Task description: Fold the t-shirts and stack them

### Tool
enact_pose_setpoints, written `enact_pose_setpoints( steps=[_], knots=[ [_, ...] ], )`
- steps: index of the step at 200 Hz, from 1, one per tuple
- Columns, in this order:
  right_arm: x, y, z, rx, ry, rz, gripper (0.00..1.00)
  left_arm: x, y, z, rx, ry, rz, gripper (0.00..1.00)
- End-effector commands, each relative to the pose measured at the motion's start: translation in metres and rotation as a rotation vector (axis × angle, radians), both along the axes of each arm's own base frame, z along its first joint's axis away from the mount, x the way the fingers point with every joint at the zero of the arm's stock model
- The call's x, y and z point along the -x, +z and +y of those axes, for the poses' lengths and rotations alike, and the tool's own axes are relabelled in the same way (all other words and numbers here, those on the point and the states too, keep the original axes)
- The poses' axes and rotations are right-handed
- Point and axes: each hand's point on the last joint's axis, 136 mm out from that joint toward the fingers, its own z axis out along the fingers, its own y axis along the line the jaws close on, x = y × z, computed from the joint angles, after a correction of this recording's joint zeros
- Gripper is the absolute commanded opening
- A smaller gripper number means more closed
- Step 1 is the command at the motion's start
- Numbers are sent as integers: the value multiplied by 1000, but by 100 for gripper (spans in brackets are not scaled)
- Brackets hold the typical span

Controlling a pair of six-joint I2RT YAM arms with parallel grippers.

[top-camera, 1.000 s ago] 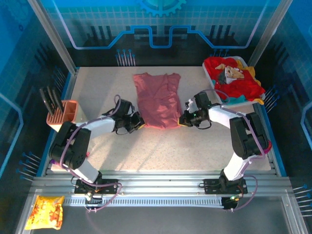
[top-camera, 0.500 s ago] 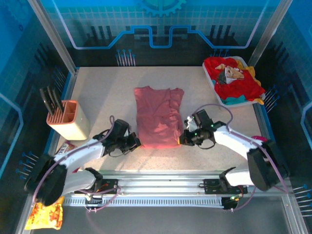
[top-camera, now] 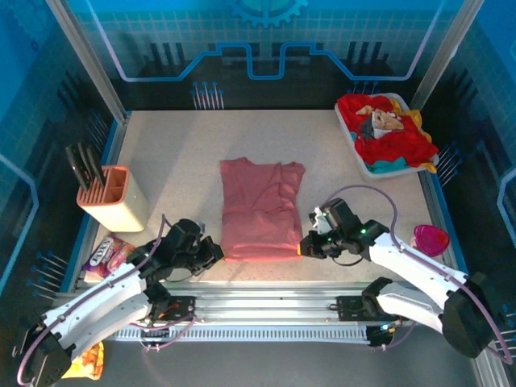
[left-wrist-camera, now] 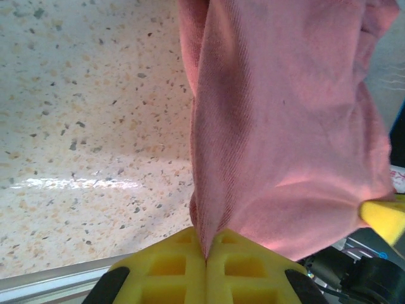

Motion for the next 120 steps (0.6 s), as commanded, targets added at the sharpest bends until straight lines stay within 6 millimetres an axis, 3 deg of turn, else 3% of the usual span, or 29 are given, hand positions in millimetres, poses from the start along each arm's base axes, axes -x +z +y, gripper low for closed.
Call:
enact_pose_setpoints(
  steps=[1,69,114,120],
  knots=[
    [-1,1,-5,64,-8,29,0,-7,6,5,-75,10,10,0],
    [-27,24,8,50,0,19,1,-49,45,-11,-90,-10,-53,0],
    [-51,40,7,28,-19,17,1,-80,67,-8,-73,7,-85,0],
    [-59,51,9,11,-20,-3,1,-84,70,-8,-74,9,-89,0]
  ],
)
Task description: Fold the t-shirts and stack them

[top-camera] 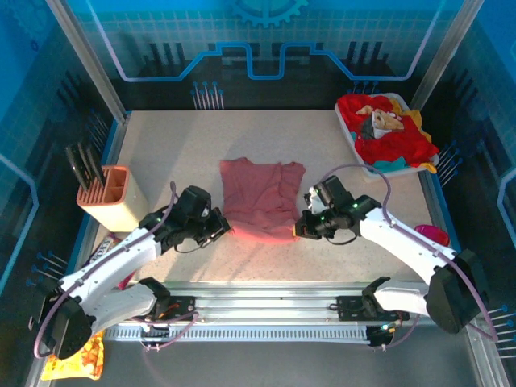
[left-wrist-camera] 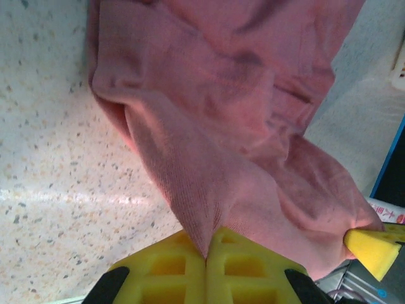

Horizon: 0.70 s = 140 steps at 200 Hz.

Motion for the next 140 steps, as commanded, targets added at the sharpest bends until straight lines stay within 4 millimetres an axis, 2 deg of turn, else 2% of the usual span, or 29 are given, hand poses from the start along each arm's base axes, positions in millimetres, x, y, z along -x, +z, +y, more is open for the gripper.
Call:
enact_pose_setpoints(
  steps=[1,34,62,106,140],
  knots=[
    [-13,20,0,-29,9,-10,1,-15,19,1,5,-21,-42,0],
    [-39,32,-2,-57,-11,-11,2,-38,22,-1,18,-29,-52,0],
    [-60,38,4,-79,18,-2,2,-62,29,0,40,-17,-72,0],
    [-89,40,14,-112,25,41,4,-101,41,-7,46,-29,-99,0],
    [-113,39,12,-112,1,37,4,-126,45,-8,59,-23,-109,0]
  ],
)
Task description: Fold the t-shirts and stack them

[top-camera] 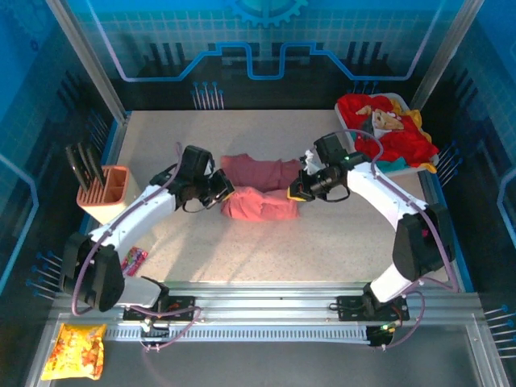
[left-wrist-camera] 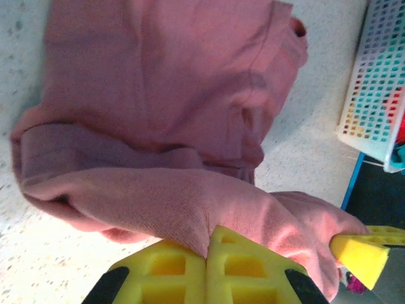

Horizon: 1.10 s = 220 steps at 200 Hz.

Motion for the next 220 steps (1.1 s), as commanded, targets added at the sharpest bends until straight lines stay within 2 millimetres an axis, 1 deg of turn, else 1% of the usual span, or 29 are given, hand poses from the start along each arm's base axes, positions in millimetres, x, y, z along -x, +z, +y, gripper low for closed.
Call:
enact_pose_setpoints(
  steps=[1,20,37,50,79,115,128,149,179,202,220],
  knots=[
    [-13,8,-1,-30,4,7,4,-20,14,-5,31,-34,-48,0],
    [-23,10,-1,-32,0,11,4,-31,19,-6,36,-38,-56,0],
    [-27,15,1,-40,10,6,2,-35,24,-9,39,-55,-56,0],
    [-25,18,2,-41,16,-1,2,-32,25,-8,38,-58,-57,0],
    [-18,15,-1,-29,12,-2,2,-24,21,0,36,-39,-60,0],
    [-10,16,-2,-30,11,-2,2,-19,21,2,40,-37,-58,0],
    [-11,14,-4,-22,6,-5,2,-20,21,2,38,-37,-65,0],
    [-18,14,-6,-21,1,1,2,-29,26,0,48,-45,-71,0],
    [-35,20,-8,-14,-3,-10,3,-47,37,-4,45,-55,-93,0],
    [-50,22,-5,-26,3,-4,3,-62,36,-3,48,-54,-95,0],
    [-63,22,-3,-25,-2,-11,3,-72,31,-3,49,-52,-87,0]
  ],
)
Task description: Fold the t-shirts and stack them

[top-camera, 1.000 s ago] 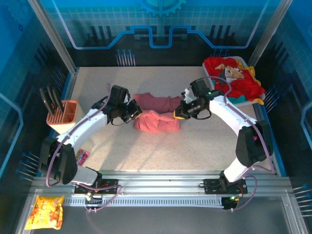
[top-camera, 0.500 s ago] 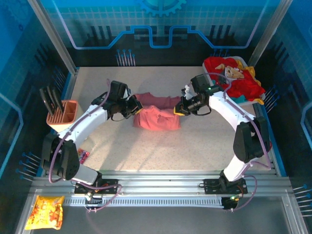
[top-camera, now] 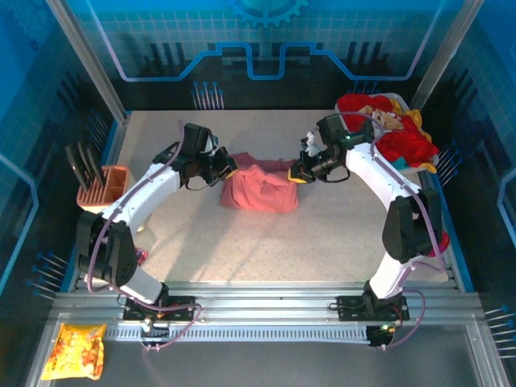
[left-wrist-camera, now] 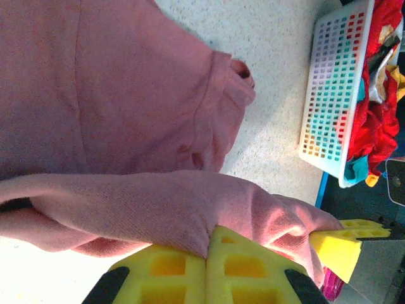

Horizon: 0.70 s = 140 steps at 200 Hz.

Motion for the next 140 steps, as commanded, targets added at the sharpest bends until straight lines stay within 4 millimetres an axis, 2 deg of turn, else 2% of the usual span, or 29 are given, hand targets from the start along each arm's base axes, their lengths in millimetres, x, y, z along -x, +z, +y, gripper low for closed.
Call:
enact_pose_setpoints(
  steps=[1,57,140],
  knots=[
    [-12,0,0,-10,8,16,3,-15,2,0,11,-21,-11,0],
    [-43,-27,-2,1,-12,59,3,-44,-24,7,-6,-5,19,0],
    [-78,-45,0,-5,-20,77,7,-80,-44,11,-4,-4,22,0]
  ],
)
